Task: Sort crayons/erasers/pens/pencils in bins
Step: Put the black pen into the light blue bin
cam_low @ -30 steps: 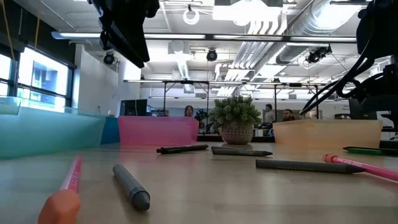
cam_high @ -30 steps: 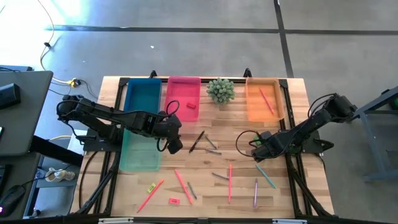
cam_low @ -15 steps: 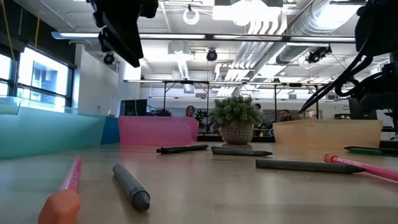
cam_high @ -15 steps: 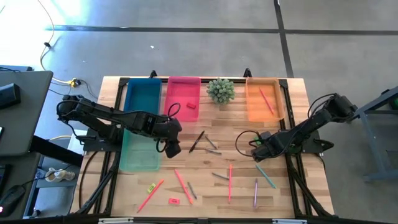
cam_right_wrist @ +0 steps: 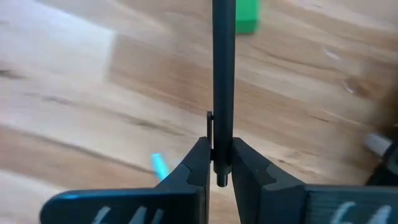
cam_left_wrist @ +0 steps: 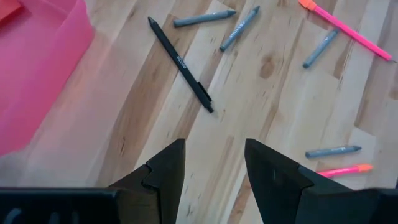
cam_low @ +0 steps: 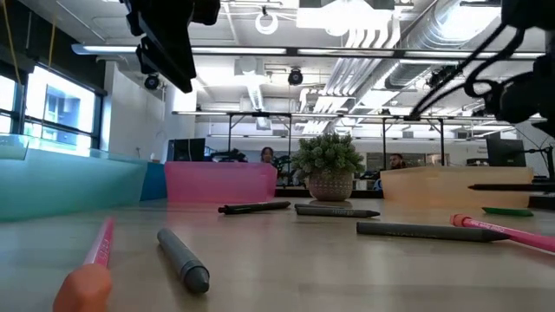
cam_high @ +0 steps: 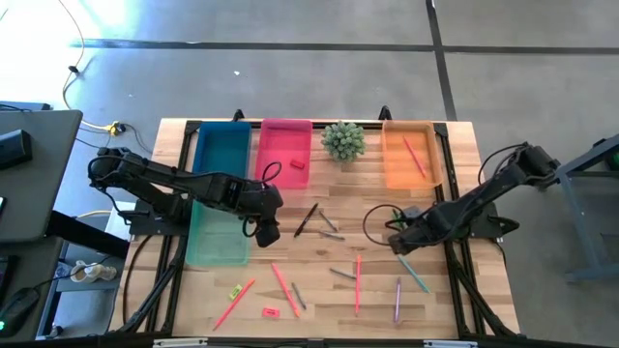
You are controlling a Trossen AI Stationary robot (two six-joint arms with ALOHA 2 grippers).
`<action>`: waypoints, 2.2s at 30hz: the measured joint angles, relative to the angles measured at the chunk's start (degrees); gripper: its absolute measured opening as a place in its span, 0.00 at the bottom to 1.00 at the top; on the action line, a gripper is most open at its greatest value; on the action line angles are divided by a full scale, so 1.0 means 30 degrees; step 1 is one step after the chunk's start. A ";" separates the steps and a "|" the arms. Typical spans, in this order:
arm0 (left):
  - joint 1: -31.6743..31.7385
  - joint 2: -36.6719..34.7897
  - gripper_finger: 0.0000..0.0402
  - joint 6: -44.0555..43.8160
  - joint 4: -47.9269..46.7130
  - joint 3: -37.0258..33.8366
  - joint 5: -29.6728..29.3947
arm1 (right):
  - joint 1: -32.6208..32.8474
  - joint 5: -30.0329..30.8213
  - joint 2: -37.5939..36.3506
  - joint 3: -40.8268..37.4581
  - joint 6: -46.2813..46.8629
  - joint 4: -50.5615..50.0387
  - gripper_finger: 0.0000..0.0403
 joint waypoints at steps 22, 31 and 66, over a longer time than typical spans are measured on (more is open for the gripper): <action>0.0975 0.0003 0.47 0.2149 0.7003 0.0000 0.2499 | -0.1089 0.6810 -0.0015 0.5030 -0.8836 0.1488 0.06; 0.0973 0.0003 0.46 0.2148 1.0456 0.0000 0.2499 | -0.2184 0.7592 -0.0016 0.7950 -1.4852 0.2723 0.06; 0.2770 0.0008 0.46 0.3146 2.0485 0.0007 0.2196 | -0.6026 0.1933 -0.0022 0.8882 -2.6395 1.0499 0.06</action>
